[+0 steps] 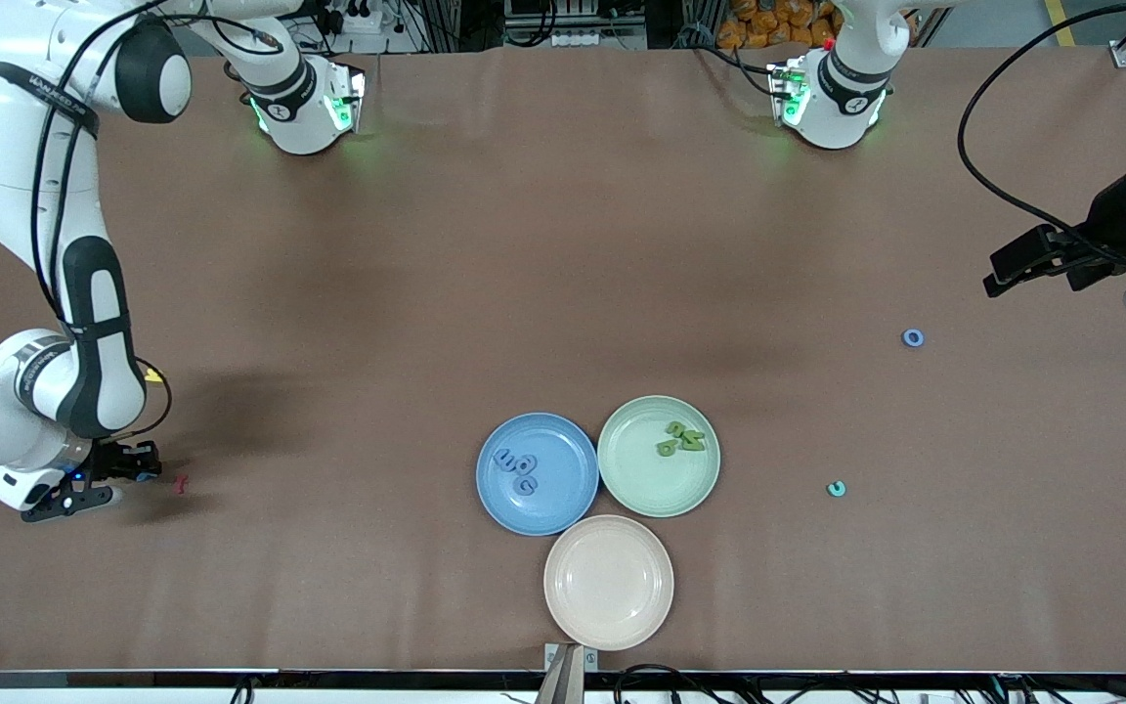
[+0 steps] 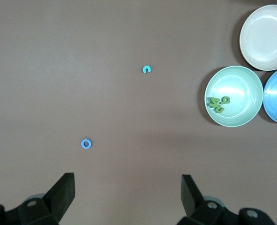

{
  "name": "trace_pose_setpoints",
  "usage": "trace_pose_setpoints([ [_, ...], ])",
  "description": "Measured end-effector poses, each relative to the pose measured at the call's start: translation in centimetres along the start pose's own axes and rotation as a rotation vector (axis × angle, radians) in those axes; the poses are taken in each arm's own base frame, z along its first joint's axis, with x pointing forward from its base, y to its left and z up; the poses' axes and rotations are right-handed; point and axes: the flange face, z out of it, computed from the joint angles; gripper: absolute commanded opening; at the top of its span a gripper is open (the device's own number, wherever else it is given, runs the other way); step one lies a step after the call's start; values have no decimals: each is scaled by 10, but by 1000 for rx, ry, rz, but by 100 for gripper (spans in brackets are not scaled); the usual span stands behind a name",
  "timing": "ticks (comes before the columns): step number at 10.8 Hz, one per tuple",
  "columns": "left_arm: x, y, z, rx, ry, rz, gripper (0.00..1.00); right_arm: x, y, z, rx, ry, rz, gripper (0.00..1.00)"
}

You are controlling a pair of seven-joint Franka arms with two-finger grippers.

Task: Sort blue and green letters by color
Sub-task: 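Grasp the blue X with the right gripper, then carry the blue X to the blue plate and open the right gripper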

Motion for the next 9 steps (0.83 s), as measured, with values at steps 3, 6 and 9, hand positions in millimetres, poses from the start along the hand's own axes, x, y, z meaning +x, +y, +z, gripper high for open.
trace_pose_setpoints([
  [3,1,0,1,0,-1,-1,100,0,0,0,1,1,0,0],
  [6,1,-1,1,1,0,-2,100,18,-22,-7,44,43,6,0],
  [9,5,-2,4,-2,9,-4,100,51,-86,-23,94,43,62,0],
])
